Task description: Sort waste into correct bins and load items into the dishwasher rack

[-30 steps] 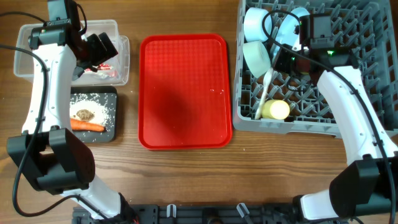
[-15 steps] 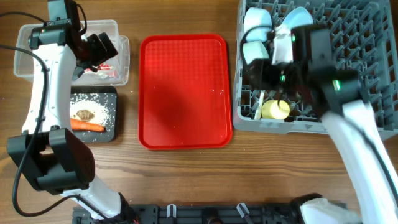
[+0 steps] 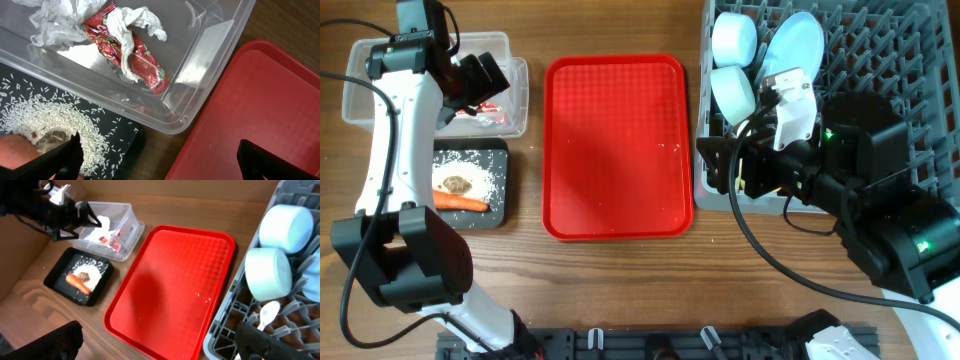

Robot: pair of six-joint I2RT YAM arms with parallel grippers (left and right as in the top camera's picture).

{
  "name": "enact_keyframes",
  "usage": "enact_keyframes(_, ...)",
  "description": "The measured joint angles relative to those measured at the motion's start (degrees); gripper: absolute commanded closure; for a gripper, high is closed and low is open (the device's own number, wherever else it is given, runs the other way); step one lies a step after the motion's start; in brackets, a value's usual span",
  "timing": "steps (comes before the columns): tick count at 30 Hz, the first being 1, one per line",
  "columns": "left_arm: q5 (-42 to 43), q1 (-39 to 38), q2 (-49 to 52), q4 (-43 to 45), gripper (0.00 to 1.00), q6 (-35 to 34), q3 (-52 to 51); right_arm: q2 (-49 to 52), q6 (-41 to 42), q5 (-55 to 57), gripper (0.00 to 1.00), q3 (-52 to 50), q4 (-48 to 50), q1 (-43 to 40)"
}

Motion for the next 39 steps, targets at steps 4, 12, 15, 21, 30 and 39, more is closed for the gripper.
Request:
enact_keyframes(4,0.0,0.0,0.0,0.0,0.0,0.0,0.0,0.0,-0.4,1.0,0.0,0.0,0.8,0.0)
enact_keyframes(12,0.0,0.0,0.0,0.0,0.0,0.0,0.0,0.0,-6.1,1.6,0.0,0.0,0.7,0.0)
enact_keyframes(15,0.0,0.0,0.0,0.0,0.0,0.0,0.0,0.8,-6.3,1.6,0.0,0.0,1.8,0.0)
enact_keyframes(21,0.0,0.0,0.0,0.0,0.0,0.0,0.0,5.3,-6.5,1.6,0.0,0.0,2.4,0.0)
enact_keyframes(30,0.0,0.0,0.0,0.0,0.0,0.0,0.0,10.6,-6.5,3.2,0.0,0.0,5.3,-1.7)
enact_keyframes(39,0.0,0.0,0.0,0.0,0.0,0.0,0.0,-10.3,-8.5,12.1,0.0,-31.2,40.5,-6.5)
